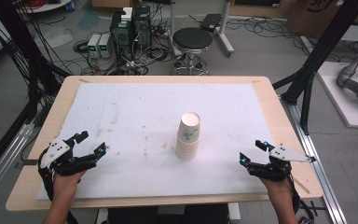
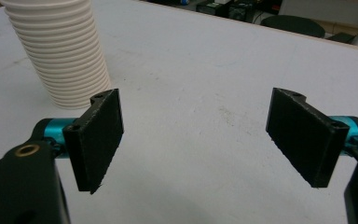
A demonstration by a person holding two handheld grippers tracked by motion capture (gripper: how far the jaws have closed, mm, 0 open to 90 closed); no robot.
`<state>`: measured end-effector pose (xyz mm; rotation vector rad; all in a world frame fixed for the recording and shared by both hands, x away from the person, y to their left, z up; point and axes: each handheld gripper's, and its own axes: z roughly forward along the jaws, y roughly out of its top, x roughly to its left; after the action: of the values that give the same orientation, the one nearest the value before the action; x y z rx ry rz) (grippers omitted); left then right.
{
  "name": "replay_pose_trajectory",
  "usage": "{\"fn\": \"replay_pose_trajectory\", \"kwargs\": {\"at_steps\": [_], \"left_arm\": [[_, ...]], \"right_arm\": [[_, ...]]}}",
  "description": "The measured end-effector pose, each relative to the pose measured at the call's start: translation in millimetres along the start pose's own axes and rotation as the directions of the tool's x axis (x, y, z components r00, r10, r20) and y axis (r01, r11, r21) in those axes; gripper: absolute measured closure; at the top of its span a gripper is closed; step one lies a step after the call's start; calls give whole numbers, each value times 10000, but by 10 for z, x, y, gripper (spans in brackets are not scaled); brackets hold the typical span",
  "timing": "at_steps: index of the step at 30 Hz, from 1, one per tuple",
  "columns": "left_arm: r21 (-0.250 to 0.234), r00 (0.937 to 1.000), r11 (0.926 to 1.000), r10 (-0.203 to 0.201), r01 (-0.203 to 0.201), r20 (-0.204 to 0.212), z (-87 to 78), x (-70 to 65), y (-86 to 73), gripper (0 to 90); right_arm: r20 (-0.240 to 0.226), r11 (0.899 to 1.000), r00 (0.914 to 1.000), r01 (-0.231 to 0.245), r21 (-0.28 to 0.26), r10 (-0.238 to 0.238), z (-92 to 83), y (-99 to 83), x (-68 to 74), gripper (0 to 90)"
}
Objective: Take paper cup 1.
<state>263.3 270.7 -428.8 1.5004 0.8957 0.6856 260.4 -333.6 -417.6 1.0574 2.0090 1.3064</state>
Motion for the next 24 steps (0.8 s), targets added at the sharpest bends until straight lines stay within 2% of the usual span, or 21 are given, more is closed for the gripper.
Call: {"fn": "replay_pose_trajectory", "kwargs": {"at_steps": [18,24], "left_arm": [[153,9998,9998,106,-109,176,85,-52,-3,165],[210,9991,9998,18,-27,427,74,-52,-10,169]], "right_arm": [[-105,9999,9998,-141,43,141,16,-36,-27,194],[-105,10000,9999,-84,-20,84,1,-28,-45,194]]}}
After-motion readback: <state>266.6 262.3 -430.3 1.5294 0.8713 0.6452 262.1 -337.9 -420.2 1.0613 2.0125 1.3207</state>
